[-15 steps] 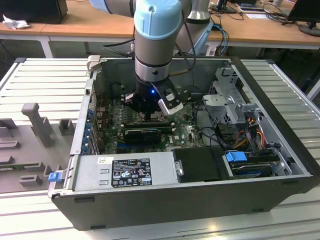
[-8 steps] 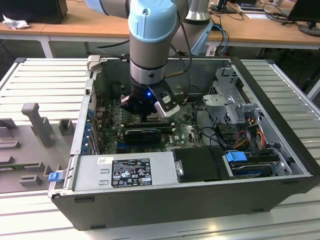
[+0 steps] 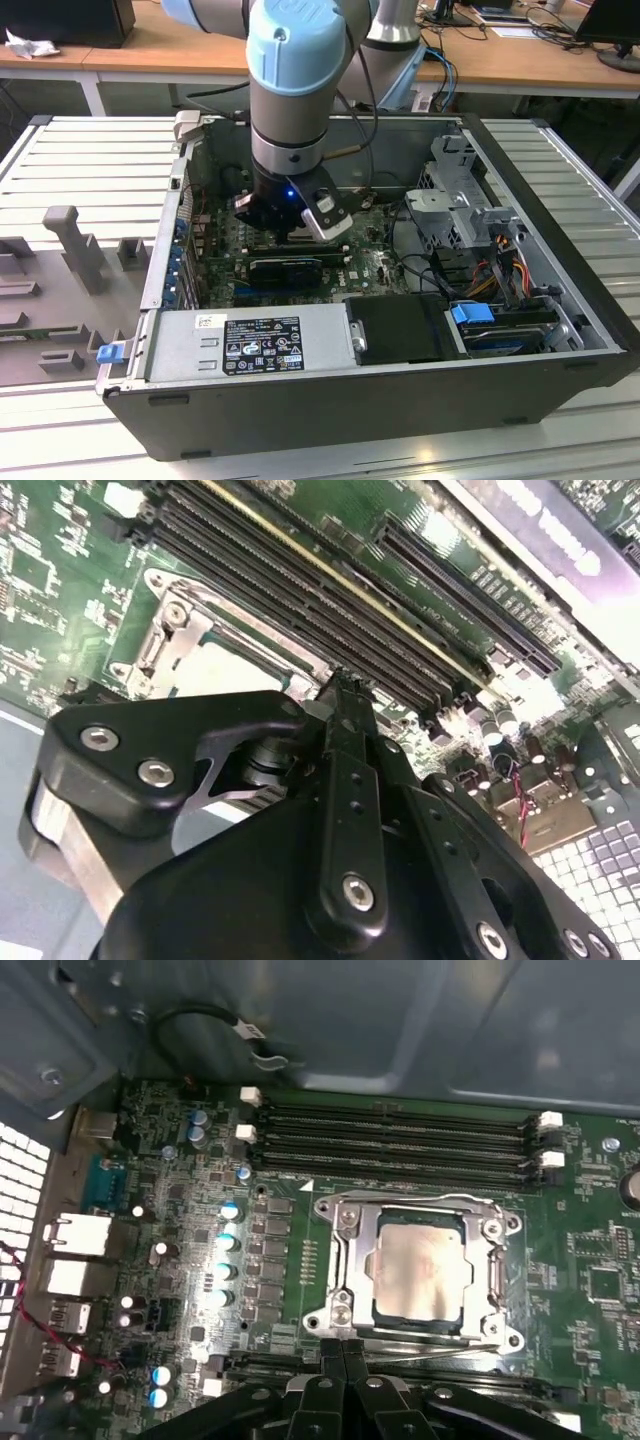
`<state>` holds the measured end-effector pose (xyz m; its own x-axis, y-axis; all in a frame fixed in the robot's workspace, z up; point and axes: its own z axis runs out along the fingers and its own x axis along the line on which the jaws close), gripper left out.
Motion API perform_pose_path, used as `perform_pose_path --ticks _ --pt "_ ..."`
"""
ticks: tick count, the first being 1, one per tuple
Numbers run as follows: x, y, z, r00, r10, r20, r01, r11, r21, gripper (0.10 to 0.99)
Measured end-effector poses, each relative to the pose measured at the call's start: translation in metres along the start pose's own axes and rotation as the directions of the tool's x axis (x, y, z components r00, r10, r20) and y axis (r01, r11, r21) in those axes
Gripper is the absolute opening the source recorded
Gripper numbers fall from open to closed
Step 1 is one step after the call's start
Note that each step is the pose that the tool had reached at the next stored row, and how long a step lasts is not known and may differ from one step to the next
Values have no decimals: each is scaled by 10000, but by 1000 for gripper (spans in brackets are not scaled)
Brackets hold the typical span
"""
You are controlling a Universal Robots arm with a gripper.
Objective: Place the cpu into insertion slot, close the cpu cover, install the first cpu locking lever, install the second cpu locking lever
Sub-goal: 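Install the second cpu locking lever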
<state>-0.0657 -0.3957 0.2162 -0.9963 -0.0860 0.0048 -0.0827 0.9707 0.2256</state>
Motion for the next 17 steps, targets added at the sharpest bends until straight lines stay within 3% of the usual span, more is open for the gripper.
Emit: perform_pose_path --ticks 5,11,17 --pt "38 -19 94 9999 -105 10 105 9998 -162 106" --pt "87 -30 157 9998 -216 53 219 9984 -516 106" --pt "93 -42 210 9996 -281 68 285 9974 -665 106"
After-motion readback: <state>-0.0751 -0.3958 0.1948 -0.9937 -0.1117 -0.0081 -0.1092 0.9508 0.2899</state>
